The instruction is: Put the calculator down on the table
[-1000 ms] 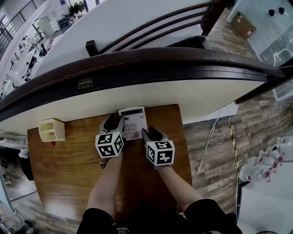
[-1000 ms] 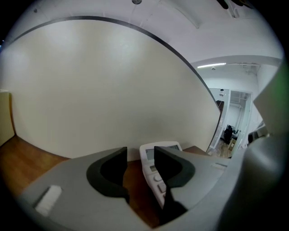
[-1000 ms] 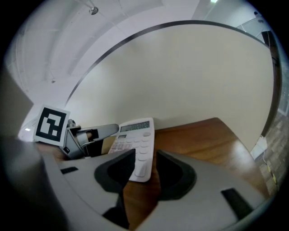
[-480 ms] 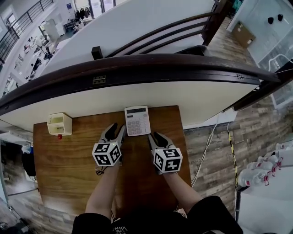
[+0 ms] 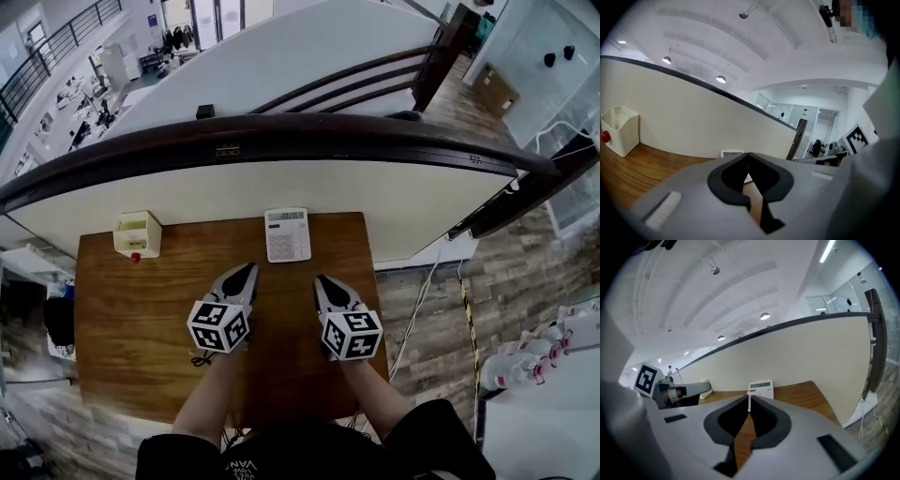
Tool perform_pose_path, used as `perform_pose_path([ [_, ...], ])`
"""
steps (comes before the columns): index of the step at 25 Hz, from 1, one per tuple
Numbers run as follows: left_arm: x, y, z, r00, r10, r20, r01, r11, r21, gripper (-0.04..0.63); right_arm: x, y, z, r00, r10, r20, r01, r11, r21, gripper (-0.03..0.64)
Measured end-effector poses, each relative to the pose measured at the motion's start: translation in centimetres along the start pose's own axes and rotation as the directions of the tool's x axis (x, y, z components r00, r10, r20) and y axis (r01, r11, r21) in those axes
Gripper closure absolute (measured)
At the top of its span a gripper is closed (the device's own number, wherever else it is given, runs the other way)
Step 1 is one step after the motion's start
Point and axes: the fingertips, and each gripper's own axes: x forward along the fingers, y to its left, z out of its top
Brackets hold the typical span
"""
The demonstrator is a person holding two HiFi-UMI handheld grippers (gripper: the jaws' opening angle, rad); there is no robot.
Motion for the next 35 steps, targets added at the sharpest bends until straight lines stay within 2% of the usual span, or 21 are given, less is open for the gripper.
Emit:
perform_pose_path([
  [12, -10.6, -5.5, -2.0, 0.998, -0.069, -0.002, 0.069, 0.998, 0.008, 0.583, -7.7, 5.2, -2.8, 1.000, 0.016, -0.016, -0.017, 0.999, -0.049, 0.594],
  [22, -18.1, -8.4, -3.9, 0.999, -0.037, -0.008, 0.038, 0.999, 0.033, 0.583, -13.5, 8.3, -5.8, 0.999, 0.030, -0.028, -0.032, 0.998, -0.059, 0.597],
  [35, -26.3, -11.4, -8.7, 1.000, -0.008, -0.021, 0.008, 1.000, 0.021, 0.583, -19.6, 12.4, -11.3, 0.995, 0.067, -0.071, -0.071, 0.995, -0.066, 0.597],
])
